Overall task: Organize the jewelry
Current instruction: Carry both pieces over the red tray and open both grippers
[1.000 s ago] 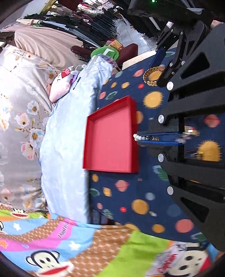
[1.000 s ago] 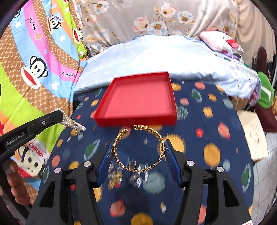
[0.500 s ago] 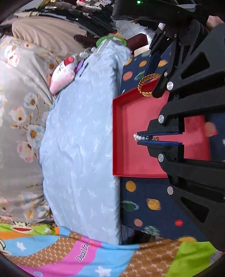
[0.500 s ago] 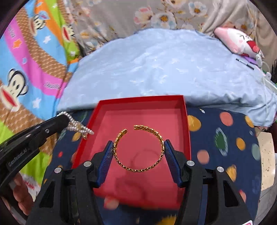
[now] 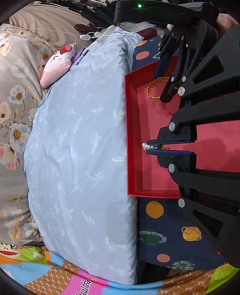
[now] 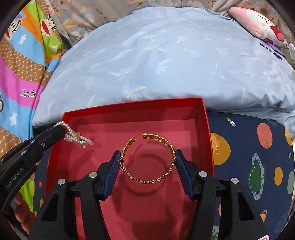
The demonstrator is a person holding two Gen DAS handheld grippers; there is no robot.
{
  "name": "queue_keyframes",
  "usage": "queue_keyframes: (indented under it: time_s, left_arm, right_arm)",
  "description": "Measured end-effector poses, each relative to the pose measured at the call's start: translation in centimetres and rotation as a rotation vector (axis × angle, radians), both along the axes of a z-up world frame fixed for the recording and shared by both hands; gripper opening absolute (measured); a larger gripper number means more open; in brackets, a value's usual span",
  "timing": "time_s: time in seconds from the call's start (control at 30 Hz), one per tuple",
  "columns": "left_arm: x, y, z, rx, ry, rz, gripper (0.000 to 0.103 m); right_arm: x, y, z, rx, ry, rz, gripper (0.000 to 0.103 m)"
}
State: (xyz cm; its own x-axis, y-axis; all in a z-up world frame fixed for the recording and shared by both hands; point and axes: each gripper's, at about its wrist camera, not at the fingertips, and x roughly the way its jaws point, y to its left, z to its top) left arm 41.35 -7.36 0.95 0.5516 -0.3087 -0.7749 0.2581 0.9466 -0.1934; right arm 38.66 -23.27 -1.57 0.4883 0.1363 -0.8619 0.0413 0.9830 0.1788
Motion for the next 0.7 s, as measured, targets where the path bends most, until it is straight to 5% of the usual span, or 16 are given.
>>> queue_keyframes:
  time_s: [0.1,0.17,0.2,0.5,0.7]
  left_arm:
    - [0.1,-0.6,-0.4,0.037,-0.02,0.01,0.012]
    - [0.2,-0.6,-0.4,0.045,-0.024,0.024,0.054]
    - [0.0,-0.5,-0.2,0.052,-0.038,0.045,0.059]
    - [-5.4,2.6,5.0,0.084,-0.157,0.098,0.059]
    - [-12.3,6.3,5.9,0.101,-0.139,0.134,0.061]
  right_arm:
    - [0.2,0.4,-0.4,-0.054,-0.015,0.007,0.065]
    - [0.0,0.2,-0.1,-0.069,-0.034,0.004,0.072]
    - [-0.2,0.1,0.2,-0.071,-0.047,0.001,0.072]
    - [-8.7,-1.4,7.2,-0.112,-0.22,-0.019,0.072]
    - [-17.2,-2.2,7.2,-0.126,-0.201,-0.032,0.072]
